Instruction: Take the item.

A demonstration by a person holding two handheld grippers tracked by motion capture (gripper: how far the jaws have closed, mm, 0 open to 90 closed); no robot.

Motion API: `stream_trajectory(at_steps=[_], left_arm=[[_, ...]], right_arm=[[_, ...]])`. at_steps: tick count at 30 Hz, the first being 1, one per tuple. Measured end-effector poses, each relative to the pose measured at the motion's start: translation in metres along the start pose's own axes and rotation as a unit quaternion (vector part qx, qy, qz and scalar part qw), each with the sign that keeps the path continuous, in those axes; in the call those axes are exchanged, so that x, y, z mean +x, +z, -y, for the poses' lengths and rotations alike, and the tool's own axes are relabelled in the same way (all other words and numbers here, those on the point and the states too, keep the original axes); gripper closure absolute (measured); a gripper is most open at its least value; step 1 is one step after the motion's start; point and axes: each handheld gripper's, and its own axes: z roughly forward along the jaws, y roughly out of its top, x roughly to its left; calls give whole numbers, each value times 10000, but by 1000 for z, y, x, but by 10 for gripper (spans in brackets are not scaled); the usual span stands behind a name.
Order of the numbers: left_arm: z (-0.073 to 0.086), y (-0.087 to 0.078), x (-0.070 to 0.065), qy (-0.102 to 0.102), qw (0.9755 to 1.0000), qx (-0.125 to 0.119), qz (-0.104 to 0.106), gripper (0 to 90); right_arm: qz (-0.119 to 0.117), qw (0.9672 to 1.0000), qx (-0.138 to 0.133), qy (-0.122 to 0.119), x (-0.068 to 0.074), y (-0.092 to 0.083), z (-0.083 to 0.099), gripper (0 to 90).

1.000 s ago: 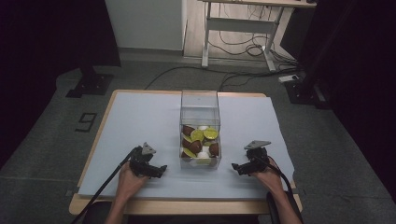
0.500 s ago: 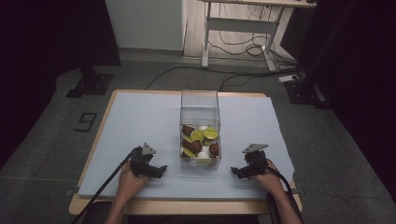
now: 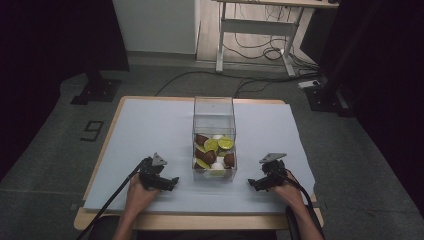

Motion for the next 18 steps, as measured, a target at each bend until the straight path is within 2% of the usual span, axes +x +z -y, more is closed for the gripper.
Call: stream_trajectory(at_steps=[2,6,12,18], left_arm=[[0,0,0,0,10000,0,0,0],[0,0,0,-2,10000,-3,-1,0],[0,0,0,-4,10000,-4,-1,0],[0,0,0,-3,10000,-5,-1,0]], right_arm=[[32,10000,-14,-6,0,-1,0,0],[67,9997,-209,-85,1,-10,-5,7],[-51,9995,-320,-68,2,-18,-9,3],[-125,9981,-591,-123,6,-31,-15,4]])
